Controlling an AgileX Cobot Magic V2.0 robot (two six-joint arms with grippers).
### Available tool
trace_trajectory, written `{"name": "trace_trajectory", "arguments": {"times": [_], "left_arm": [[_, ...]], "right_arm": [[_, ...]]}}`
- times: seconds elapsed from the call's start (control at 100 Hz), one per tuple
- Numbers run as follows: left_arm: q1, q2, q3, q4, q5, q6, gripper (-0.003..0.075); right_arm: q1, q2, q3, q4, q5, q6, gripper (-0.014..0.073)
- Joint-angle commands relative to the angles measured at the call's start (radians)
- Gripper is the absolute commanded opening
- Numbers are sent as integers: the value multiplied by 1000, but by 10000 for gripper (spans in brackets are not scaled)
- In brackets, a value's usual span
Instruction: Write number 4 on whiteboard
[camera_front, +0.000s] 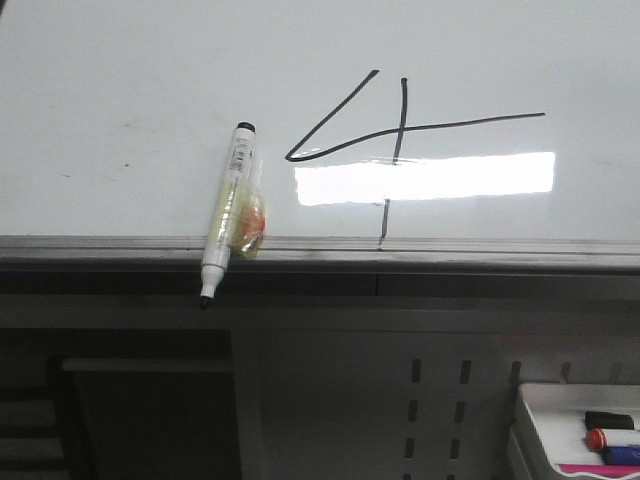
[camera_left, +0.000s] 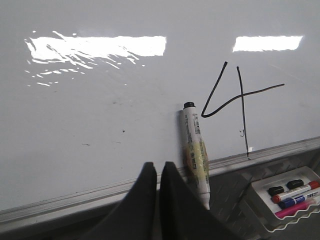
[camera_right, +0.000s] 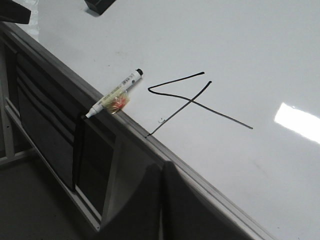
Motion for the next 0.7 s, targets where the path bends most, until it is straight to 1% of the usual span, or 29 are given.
{"name": "trace_trajectory", "arguments": {"times": [0.0, 0.07, 0.15, 0.2, 0.23, 0.24, 0.26, 0.27, 0.29, 0.32, 0.34, 0.39, 0.44, 0.48, 0.53, 0.58, 0.63, 0.69], "left_arm": [[-4, -16, -7, 63, -41, 7, -20], [1, -47, 19, 108, -76, 7, -20], [24, -112, 66, 213, -77, 2, -20], [46, -162, 95, 292, -73, -31, -20], [68, -202, 115, 369, -73, -79, -20], [68, -202, 119, 369, -73, -91, -20], [88, -235, 131, 448, -73, -148, -20], [94, -243, 134, 470, -73, -148, -20], [112, -267, 146, 515, -73, -199, -20], [138, -299, 160, 634, -71, -297, -20], [160, -323, 171, 708, -66, -338, -20], [210, -373, 198, 859, -62, -493, -20], [264, -418, 229, 960, -62, -592, -20], [309, -451, 258, 1001, -62, -639, -20], [362, -483, 287, 1011, -59, -685, -20], [411, -507, 307, 1015, -43, -695, -20], [458, -526, 305, 1048, 39, -695, -20], [514, -543, 305, 1113, 98, -695, -20]], "right_arm": [[-5, 18, -22, -16, -73, 3, -51], [-5, 18, -22, -16, -73, 3, -51], [-5, 18, -22, -16, -73, 3, -51], [-5, 18, -22, -16, -73, 3, -51], [-5, 18, -22, -16, -73, 3, -51], [-5, 18, -22, -16, -73, 3, -51], [-5, 18, -22, -16, -73, 3, -51], [-5, 18, -22, -16, -73, 3, -51], [-5, 18, -22, -16, -73, 3, -51], [-5, 18, -22, -16, -73, 3, -51], [-5, 18, -22, -16, -73, 3, -51], [-5, 18, -22, -16, -73, 3, -51], [-5, 18, -22, -16, -73, 3, -51], [-5, 18, -22, -16, -73, 3, -51], [-5, 18, -22, -16, -73, 3, -51], [-5, 18, -22, -16, -73, 3, -51], [-5, 18, -22, -16, -73, 3, -51], [-5, 18, -22, -16, -73, 3, -51]]}}
